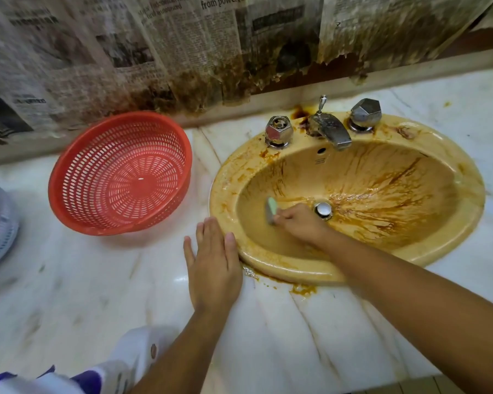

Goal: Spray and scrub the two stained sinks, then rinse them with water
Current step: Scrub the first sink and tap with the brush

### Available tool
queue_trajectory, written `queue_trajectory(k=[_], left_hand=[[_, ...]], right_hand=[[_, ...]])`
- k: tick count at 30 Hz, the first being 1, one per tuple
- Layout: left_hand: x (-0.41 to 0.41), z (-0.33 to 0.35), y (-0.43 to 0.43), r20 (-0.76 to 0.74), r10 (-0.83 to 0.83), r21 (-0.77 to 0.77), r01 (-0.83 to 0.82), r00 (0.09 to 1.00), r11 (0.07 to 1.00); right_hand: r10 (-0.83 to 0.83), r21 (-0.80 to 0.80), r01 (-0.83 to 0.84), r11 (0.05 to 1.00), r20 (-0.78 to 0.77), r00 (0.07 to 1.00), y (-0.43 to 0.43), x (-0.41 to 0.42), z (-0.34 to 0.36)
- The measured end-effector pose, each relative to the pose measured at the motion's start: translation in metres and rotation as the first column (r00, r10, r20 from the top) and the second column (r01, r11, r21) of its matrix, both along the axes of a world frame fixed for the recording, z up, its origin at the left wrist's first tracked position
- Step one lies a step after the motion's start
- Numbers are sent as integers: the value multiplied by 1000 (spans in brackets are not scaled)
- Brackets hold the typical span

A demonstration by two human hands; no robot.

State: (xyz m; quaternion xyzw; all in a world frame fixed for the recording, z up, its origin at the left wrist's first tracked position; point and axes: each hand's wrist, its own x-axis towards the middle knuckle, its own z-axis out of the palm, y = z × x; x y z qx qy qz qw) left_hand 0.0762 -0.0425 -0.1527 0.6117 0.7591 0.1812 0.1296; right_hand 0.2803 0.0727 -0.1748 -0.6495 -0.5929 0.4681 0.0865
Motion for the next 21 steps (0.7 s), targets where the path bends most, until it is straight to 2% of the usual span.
queue_trajectory(k=[2,3,4,6,7,8,9,10,11,12,13,14,15,16,18,19,20,21], left_hand=[[-1,-1,0,-16,-1,0,1,1000,1000],[-1,-2,0,-22,-2,-2,2,1000,1000],[-1,-2,0,-26,-3,-4,3,1000,1000],[-1,-2,0,-24,-7,-6,7,1000,1000],[-1,-1,0,-20,-8,-7,8,1000,1000],[-1,-1,0,-17,-10,-9,10,1000,1000],[-2,-2,0,-16,-11,-11,11,1000,1000],[-2,-1,0,-17,-12,-11,11,1000,1000],[-2,-1,0,-17,-10,-11,10,1000,1000],[-2,-1,0,-15,-9,-11,9,1000,1000],[-2,-1,0,-12,-6,-10,6,1000,1000],[-2,-1,0,-13,-3,-6,2,1000,1000],[-2,0,0,-15,-1,-2,1,1000,1000],[-1,0,0,-19,-4,-2,4,1000,1000],[0,0,1,-31,-2,-5,2,1000,1000],[0,0,1,-41,-2,-7,2,999,1000],[0,0,1,-48,-5,-9,5,999,1000],[0,1,1,-51,-6,-9,6,999,1000]], right_hand=[[80,-102,-108,989,-248,965,-21,-7,23],[206,-132,-239,962,-225,952,-25,3,27],[295,-140,-315,939,-147,944,-24,18,26],[332,-149,-305,941,220,917,-10,48,19],[313,-147,-277,950,412,856,-5,56,13],[304,-137,-274,952,518,799,-5,55,11],[331,-115,-317,941,494,804,-7,45,13],[364,-80,-359,930,341,867,-11,32,15],[371,-65,-366,929,107,923,-18,20,23],[346,-103,-357,928,-111,932,-27,15,33],[382,-109,-408,906,-203,902,-32,18,37],[442,-115,-463,879,-170,881,-30,28,35],[470,-133,-472,871,-47,881,-24,40,33],[444,-156,-422,893,156,882,-15,55,29],[431,-206,-379,902,450,782,-3,72,19],[472,-213,-422,881,470,746,-2,67,19],[511,-201,-471,859,386,768,-4,54,23],[504,-181,-474,862,199,841,-7,40,30]])
